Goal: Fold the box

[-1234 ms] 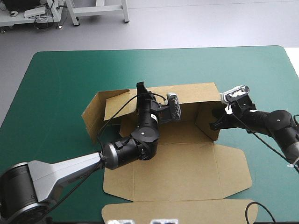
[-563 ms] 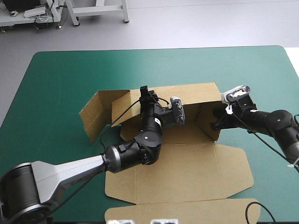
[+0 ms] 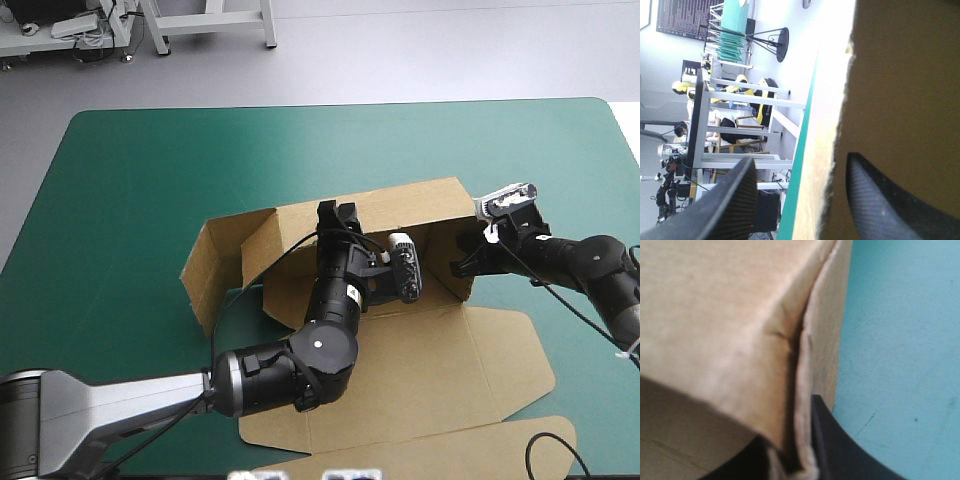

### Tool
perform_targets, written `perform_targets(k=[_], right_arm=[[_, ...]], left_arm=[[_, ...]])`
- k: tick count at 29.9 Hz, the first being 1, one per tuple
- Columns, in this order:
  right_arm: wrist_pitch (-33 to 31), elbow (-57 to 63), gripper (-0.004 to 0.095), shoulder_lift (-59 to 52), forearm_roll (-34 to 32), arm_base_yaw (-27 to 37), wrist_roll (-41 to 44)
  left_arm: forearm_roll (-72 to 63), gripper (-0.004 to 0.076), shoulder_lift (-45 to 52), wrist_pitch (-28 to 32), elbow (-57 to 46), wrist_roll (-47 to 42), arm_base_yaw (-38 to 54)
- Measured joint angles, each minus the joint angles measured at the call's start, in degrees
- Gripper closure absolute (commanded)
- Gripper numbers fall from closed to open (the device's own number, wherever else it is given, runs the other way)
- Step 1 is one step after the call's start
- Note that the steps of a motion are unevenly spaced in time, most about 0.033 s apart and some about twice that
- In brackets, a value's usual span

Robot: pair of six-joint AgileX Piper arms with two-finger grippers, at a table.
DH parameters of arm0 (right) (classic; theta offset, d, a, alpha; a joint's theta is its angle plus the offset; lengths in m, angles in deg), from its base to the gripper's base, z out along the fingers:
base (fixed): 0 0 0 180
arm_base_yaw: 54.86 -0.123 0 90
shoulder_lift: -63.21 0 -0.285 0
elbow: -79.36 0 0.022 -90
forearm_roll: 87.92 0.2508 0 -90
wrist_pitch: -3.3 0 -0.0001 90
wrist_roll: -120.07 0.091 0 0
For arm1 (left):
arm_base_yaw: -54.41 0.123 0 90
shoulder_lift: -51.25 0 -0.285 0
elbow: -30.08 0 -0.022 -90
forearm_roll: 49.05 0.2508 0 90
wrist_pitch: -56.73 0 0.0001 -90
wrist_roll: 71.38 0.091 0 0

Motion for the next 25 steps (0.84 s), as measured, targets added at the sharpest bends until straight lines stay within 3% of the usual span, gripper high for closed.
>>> perform_targets(k=[3,5,7,10,11,18,25], right_arm=[[0.0,0.0,0.0908,0.0,0.0,0.0,0.1],[0.0,0.0,0.0908,0.0,0.0,0.0,0.1],[0.0,0.0,0.0908,0.0,-0.1,0.0,0.2],[0.0,0.0,0.0908,0.0,-0.1,0.0,0.5],[0.0,0.0,0.0908,0.0,-0.1,0.0,0.8],[0.0,0.0,0.0908,0.0,-0.3,0.0,1.4],[-0.1,-0.1,0.0908,0.0,-0.6,0.0,3.1]], left_arm=[[-0.3,0.0347,2.3,-2.2,0.0,-1.0,-2.7],[-1.0,0.0393,3.8,-2.7,0.0,-1.3,-4.4],[-1.6,0.0474,5.6,-2.9,0.0,-1.4,-6.1],[-1.7,0.0696,7.8,-2.9,0.0,-1.7,-7.5],[-1.7,0.0729,8.3,-2.9,0.0,-1.8,-7.6],[-1.7,0.0729,11.7,-2.6,0.0,-1.8,-5.7],[-3.5,0.0729,15.8,3.3,0.0,-2.4,4.2]])
